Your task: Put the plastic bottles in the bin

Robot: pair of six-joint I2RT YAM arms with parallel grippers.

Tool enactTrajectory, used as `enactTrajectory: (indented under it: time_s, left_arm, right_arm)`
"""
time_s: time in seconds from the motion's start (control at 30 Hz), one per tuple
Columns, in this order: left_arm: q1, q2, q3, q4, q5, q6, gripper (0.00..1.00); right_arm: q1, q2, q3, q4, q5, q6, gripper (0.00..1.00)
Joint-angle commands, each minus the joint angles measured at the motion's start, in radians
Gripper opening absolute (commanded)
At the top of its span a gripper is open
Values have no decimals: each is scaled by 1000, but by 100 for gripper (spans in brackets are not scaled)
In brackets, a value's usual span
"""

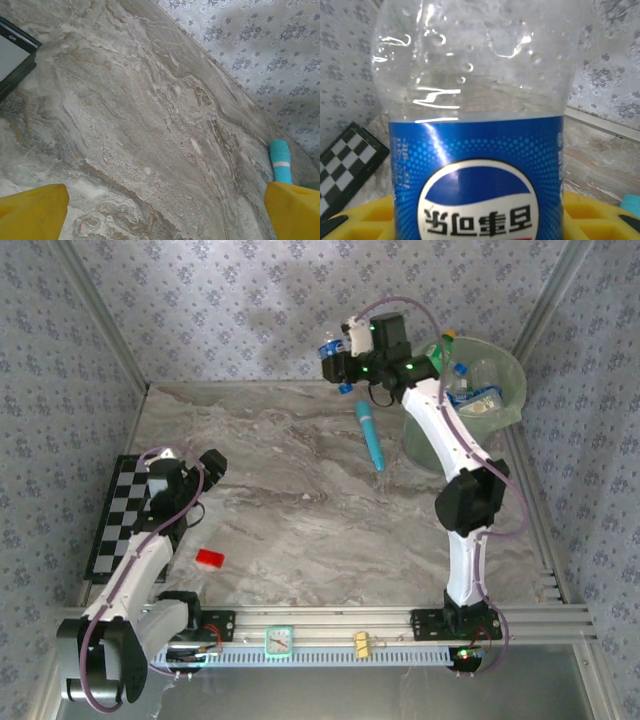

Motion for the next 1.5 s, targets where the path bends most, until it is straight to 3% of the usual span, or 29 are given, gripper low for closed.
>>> enactTrajectory:
  time_s: [0.0, 0.3, 0.53, 0.73, 0.93, 1.1, 1.17, 1.37, 1.43, 1.47]
  left_arm:
    - [-19, 14, 16, 56, 36, -12, 100]
    - [-170, 112, 103, 69, -7, 51, 100]
    - [-271, 214, 195, 65, -4, 103, 100]
    - [-315, 258, 230, 48, -4, 123, 100]
    - [-323, 262, 229, 45, -6, 116, 100]
    - [-325, 251, 227, 28, -16, 120, 100]
    - [-325, 241, 225, 17, -31, 126, 100]
    - [-325, 220, 218, -3, -71, 134, 100]
    - [-325, 215, 217, -1, -81, 131, 100]
    - [-325, 213, 216, -1, -87, 130, 100]
  right_arm:
    - [-43, -116, -52, 14, -46, 44, 43]
    - [-203, -362, -224, -4, 51, 54, 43]
    - [-341, -488, -380, 11, 210, 69, 43]
    - [-423, -448, -374, -69, 317, 28, 44]
    - [-494, -339, -315, -73, 280, 68, 44]
    - [-473, -305, -324, -70, 297, 82, 54]
    - [-469, -316, -342, -57, 322, 92, 65]
    - [-468, -392, -388, -31, 390, 97, 83]
    - [-463, -425, -409, 8, 411, 91, 99]
    - [-460, -447, -425, 23, 422, 88, 100]
